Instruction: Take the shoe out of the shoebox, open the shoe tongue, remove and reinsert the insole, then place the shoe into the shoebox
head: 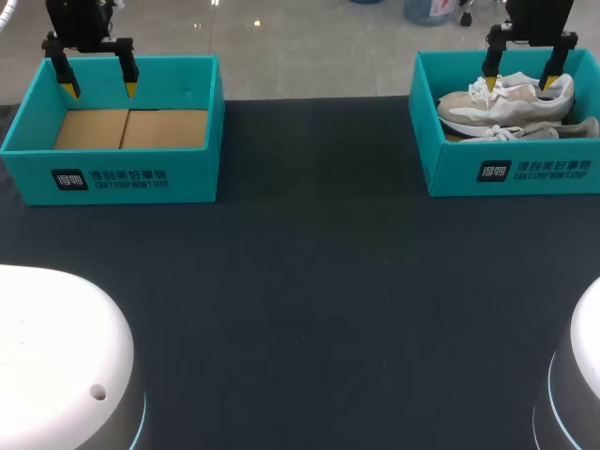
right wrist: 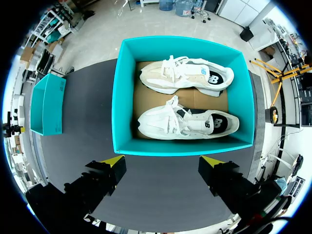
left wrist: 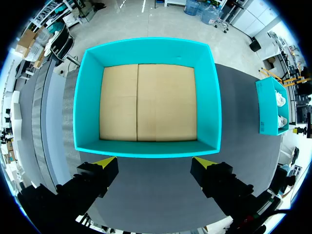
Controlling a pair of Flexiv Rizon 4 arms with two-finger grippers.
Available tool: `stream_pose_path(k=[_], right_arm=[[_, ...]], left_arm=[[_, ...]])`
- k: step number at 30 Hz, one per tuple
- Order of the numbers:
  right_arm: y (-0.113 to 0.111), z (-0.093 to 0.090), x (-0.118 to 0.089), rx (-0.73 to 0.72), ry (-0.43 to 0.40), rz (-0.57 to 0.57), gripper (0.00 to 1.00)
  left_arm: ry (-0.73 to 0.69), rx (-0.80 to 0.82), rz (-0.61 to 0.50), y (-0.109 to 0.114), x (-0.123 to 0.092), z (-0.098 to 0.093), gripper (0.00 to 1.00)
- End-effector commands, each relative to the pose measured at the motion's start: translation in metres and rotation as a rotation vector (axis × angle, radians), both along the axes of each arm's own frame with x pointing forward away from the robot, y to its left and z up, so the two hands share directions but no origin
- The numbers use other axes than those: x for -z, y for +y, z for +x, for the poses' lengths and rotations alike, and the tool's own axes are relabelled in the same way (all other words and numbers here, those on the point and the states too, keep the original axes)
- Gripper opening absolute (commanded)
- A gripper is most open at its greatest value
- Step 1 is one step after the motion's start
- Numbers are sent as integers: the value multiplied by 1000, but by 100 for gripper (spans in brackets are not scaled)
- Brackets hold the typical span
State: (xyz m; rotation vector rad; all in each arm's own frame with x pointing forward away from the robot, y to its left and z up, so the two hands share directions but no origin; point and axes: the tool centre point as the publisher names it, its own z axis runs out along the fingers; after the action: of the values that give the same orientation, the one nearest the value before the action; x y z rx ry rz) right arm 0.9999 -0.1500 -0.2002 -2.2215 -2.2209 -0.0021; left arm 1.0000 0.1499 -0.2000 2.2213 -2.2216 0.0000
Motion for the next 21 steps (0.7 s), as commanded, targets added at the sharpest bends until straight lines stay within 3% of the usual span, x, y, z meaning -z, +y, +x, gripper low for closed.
stream_pose_path(k=[1,9,16,21], right_arm=[[0,0,0,0,1,0,100],[0,0,0,0,1,0,100],[-43,42,9,62,-24,-18,100],[-78,58,19,115,-24,-57,100]], left_arm=[[0,0,0,0,0,0,100],[0,0,0,0,0,0,100],[0,0,0,0,0,0,100],[0,0,0,0,0,0,100]])
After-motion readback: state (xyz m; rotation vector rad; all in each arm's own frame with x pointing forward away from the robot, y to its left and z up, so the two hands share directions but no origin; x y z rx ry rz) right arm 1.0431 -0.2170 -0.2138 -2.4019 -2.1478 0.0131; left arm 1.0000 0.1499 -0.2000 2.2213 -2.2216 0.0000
